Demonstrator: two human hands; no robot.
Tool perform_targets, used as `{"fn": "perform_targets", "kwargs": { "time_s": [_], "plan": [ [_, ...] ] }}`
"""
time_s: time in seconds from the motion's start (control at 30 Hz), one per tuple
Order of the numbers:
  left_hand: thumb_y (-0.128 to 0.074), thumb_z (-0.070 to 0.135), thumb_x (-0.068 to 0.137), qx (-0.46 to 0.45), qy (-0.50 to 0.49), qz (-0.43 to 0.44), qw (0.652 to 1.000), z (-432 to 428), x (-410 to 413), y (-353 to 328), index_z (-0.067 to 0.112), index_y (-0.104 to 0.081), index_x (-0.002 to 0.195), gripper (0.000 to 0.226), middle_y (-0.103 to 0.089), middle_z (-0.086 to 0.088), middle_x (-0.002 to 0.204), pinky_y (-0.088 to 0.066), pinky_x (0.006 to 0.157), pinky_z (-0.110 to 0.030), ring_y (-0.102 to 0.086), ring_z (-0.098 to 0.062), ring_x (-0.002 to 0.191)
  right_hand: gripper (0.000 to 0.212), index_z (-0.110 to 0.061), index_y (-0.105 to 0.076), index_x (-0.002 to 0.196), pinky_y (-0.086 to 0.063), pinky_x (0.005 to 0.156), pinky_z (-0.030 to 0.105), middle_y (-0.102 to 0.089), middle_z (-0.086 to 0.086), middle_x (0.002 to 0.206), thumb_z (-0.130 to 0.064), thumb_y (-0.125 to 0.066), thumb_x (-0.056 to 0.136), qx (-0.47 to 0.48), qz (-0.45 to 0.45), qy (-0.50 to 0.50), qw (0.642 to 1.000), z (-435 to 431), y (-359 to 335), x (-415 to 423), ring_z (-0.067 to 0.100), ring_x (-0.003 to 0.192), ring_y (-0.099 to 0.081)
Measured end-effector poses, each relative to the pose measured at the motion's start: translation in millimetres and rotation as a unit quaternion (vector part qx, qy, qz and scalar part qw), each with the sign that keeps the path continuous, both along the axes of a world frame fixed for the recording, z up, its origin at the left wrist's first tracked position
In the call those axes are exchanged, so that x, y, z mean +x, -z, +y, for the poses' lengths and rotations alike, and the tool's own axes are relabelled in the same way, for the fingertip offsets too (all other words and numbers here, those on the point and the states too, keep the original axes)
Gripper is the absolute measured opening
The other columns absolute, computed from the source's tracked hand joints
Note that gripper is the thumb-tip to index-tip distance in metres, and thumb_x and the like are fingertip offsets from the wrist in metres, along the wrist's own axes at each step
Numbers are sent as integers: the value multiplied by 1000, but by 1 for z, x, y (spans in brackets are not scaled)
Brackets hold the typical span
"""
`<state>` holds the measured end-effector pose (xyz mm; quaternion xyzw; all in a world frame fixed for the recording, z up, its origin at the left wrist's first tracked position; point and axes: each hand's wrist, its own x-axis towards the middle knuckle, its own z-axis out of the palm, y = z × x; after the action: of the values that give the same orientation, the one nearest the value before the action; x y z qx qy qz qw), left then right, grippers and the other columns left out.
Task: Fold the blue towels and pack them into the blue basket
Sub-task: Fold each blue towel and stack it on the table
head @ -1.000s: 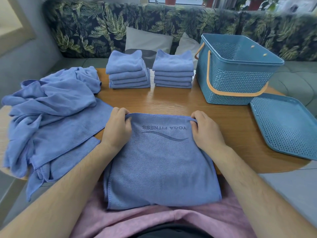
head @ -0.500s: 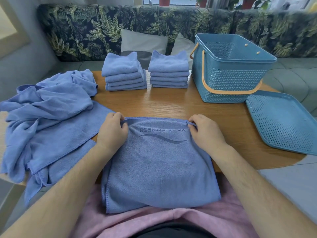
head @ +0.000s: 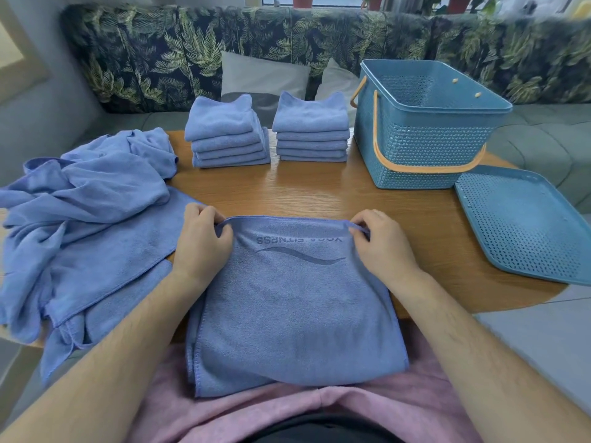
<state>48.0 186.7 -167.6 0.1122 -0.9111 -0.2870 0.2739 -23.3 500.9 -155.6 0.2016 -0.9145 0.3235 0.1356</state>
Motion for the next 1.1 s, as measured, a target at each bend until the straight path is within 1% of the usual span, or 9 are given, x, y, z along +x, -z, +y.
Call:
{"fn": "perform_targets", "kwargs": {
  "time_s": [0.13, 0.23, 0.33, 0.43, 0.6, 0.67, 0.87, 1.0, 1.1],
  "plan": [
    [-58, 7, 89, 7, -10, 5, 1000, -4, -2, -2, 7, -57, 89, 2, -53, -8, 96, -37, 76, -24, -53, -20, 85, 9, -18, -63, 90, -41, 62, 31, -58, -8, 74, -19, -58, 98, -30, -25, 39, 998, 5, -6, -4, 8, 71, -54],
    [-58, 6, 89, 18, -22, -14, 999, -6, -6, -1, 4, -58, 92, 3, -59, -7, 92, -33, 76, -24, -54, -24, 92, 6, -18, -65, 91, -47, 68, 36, -61, -6, 83, -19, -61, 96, -15, -40, 33, 999, 1, -4, -7, 13, 75, -56],
    [-58, 6, 88, 28, -21, -42, 999, -4, -9, -1, 5, -57, 88, 2, -62, -9, 88, -34, 74, -28, -54, -24, 87, 10, -14, -68, 103, -39, 73, 29, -54, -5, 97, -17, -60, 98, 9, -54, 14, 998, -4, 1, -9, 13, 82, -52],
    [-57, 4, 86, 15, -11, -50, 999, -3, -10, -1, 6, -55, 84, 4, -61, -11, 88, -33, 72, -28, -53, -26, 88, 15, -9, -67, 105, -41, 75, 32, -53, 2, 101, -18, -57, 100, 20, -71, 19, 997, -5, 1, -9, 20, 88, -54],
    [-58, 3, 85, 24, -5, -42, 999, 1, -5, -5, 9, -52, 84, 8, -63, -8, 87, -44, 73, -40, -56, -26, 83, 14, -12, -62, 102, -40, 74, 35, -52, -1, 98, -18, -50, 103, 68, -53, 33, 996, -6, 4, -5, 22, 89, -53],
    [-59, 6, 84, 26, -6, -21, 999, 0, -2, -6, 10, -52, 84, 8, -62, -3, 81, -47, 72, -42, -57, -24, 79, 12, -13, -59, 102, -36, 76, 34, -50, 0, 99, -16, -47, 104, 33, -29, 44, 998, -2, 2, -3, 21, 90, -49],
    [-62, 6, 86, 105, 14, 18, 994, 2, 3, -13, 13, -54, 85, 11, -59, -4, 83, -46, 71, -29, -56, -19, 77, 8, -15, -51, 99, -33, 70, 32, -56, -1, 90, -13, -46, 105, -96, -68, 47, 992, 3, -13, -1, 18, 85, -50],
    [-65, -1, 83, 127, 19, 48, 991, 3, 6, -18, 11, -57, 85, 14, -62, -6, 91, -43, 72, -14, -57, -16, 81, 8, -17, -57, 94, -35, 65, 16, -59, -9, 87, -13, -57, 100, -119, -105, 42, 986, 1, -14, 1, 4, 79, -53],
    [-66, -2, 83, 146, 15, 59, 987, 2, 9, -21, 10, -59, 84, 14, -64, -4, 102, -43, 73, -8, -60, -12, 88, 7, -19, -62, 91, -41, 72, 21, -64, -10, 89, -15, -66, 95, -140, -111, 51, 983, 3, -15, -1, 2, 80, -57]
  ]
}}
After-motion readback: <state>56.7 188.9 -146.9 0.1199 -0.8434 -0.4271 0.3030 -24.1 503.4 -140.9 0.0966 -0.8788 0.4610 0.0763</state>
